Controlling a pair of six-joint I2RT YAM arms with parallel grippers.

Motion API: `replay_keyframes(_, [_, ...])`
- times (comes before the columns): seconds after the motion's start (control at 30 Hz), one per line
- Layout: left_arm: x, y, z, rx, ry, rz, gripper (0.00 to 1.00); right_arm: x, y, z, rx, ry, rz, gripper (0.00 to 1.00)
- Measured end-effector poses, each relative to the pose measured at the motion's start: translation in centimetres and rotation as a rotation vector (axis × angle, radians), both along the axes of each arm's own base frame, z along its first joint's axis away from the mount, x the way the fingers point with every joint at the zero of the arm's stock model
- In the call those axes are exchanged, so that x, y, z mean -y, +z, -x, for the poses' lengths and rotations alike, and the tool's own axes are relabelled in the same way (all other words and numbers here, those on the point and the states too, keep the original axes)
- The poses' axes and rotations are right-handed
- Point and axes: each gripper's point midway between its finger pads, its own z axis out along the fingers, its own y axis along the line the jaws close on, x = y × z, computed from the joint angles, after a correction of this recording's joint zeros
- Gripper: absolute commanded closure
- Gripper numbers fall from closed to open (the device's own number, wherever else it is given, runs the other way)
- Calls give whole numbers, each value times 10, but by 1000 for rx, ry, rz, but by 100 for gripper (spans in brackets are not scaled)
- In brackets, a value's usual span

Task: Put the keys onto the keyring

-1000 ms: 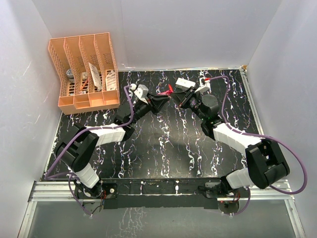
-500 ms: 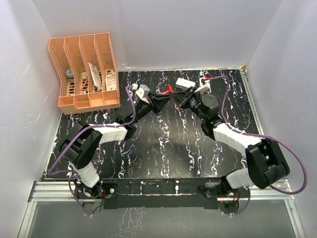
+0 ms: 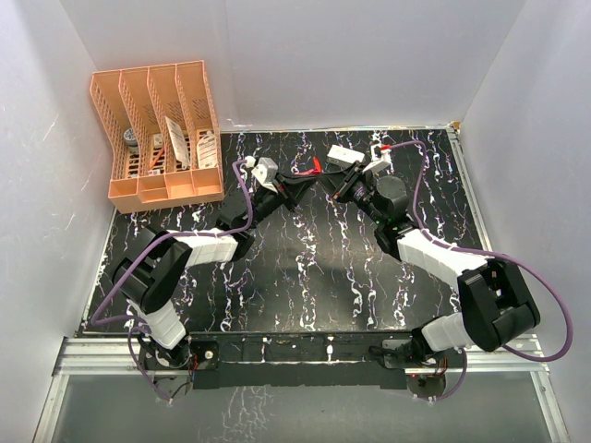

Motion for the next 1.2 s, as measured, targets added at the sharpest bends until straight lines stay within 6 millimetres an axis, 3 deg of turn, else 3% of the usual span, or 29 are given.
replay_keyframes(0.3, [-1,4,-1,12,10,10,100,-1,0,1,0,6,0,100])
replay_keyframes(0.33, [-1,4,-1,12,12,11,96,-1,0,1,0,6,0,100])
replay_keyframes(0.47, [-3,4,-3,12,21,12,66,-1,0,1,1,5,1,100])
replay_keyframes(0.6, [-8,1,0,4,37,11,56,0,0,0,0,1,1,100])
replay_keyframes(0.83, [-21,7,5,16,86,15,54,0,0,0,1,0,1,100])
replay_keyframes(1.2, [-20,9,2,39,94,5,52,-1,0,1,1,8,1,100])
